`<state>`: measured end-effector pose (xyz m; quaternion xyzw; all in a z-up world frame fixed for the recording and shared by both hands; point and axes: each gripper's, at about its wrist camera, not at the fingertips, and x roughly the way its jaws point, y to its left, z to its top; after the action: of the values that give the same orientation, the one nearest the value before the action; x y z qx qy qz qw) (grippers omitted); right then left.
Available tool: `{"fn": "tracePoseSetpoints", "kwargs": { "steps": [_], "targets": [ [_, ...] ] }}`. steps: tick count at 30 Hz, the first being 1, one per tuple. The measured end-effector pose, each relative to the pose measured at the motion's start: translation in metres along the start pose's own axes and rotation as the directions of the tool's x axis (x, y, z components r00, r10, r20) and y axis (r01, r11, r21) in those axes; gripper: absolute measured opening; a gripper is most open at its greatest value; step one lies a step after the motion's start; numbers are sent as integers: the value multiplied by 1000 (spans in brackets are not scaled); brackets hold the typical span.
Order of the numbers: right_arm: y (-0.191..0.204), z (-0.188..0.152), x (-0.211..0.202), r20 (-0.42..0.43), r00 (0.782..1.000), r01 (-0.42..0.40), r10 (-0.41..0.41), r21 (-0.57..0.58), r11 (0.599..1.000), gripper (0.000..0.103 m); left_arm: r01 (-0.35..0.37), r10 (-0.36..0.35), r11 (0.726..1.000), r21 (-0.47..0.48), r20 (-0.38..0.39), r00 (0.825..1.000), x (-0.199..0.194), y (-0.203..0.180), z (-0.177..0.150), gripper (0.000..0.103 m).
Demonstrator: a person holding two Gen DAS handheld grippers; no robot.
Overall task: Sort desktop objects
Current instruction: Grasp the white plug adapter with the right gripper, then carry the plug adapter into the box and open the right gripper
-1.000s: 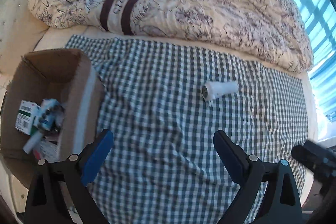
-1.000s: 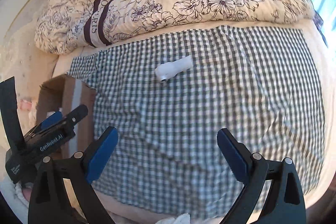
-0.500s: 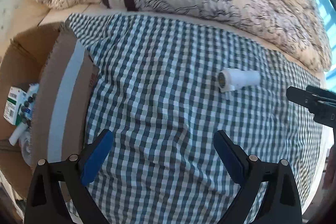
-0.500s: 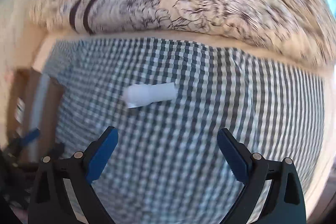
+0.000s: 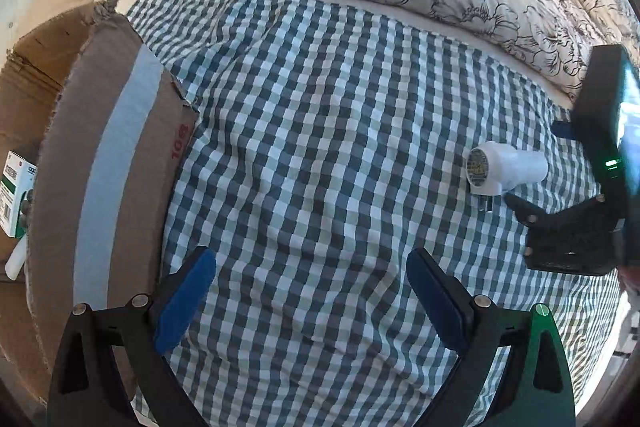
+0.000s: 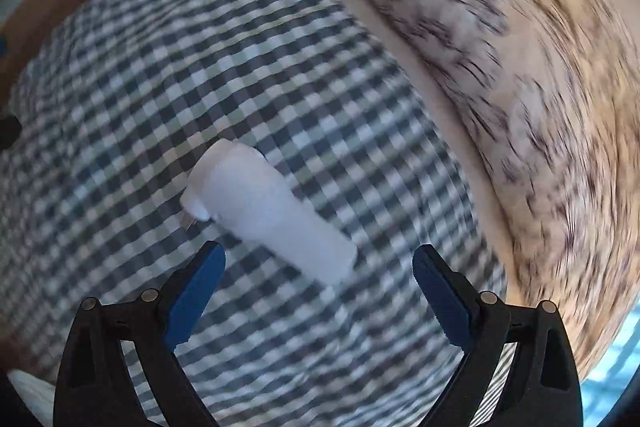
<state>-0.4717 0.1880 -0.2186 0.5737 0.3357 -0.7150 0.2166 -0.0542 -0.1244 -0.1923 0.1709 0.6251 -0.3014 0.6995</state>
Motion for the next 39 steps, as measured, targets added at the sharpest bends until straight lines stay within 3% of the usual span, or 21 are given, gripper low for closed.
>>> {"fn": "tracePoseSetpoints", "kwargs": {
  "steps": [4, 8, 11, 14, 17, 20, 24, 29, 37, 39],
  "targets": [
    [14, 8, 15, -7, 1000, 22, -22, -38, 999, 92, -2, 2, 1000, 9, -12, 1000, 4, -2, 0, 99],
    [21, 6, 17, -18, 1000, -19, 20, 40, 999, 63, -8, 8, 1000, 13, -21, 1000, 7, -2, -2, 99],
    [21, 3, 8, -22, 998, -59, 64, 158, 986, 50, -9, 9, 1000, 16, -25, 1000, 6, -2, -3, 99],
    [10, -15, -6, 6, 981, -183, 194, 357, 916, 41, -7, 8, 1000, 20, -16, 1000, 0, -2, -6, 99],
    [5, -37, -21, 48, 963, -254, 266, 493, 832, 41, -7, 8, 1000, 25, -10, 1000, -6, -1, -10, 99],
    [3, -67, -31, 106, 929, -339, 356, 631, 697, 41, -5, 5, 1000, 30, 4, 1000, -16, 0, -16, 99],
    [11, -101, -46, 186, 893, -406, 409, 723, 559, 41, -7, 6, 999, 46, 24, 1000, -31, 1, -30, 99],
    [24, -125, -93, 268, 876, -449, 401, 757, 474, 41, 5, -7, 999, 40, 54, 998, -56, 11, -47, 99],
    [51, -95, -179, 357, 872, -486, 335, 714, 505, 41, 36, -41, 999, 35, 142, 989, -107, 54, -61, 99],
    [64, -78, -198, 384, 862, -506, 330, 694, 512, 41, 39, -43, 999, 29, 164, 985, -118, 72, -63, 99]
  ]
}}
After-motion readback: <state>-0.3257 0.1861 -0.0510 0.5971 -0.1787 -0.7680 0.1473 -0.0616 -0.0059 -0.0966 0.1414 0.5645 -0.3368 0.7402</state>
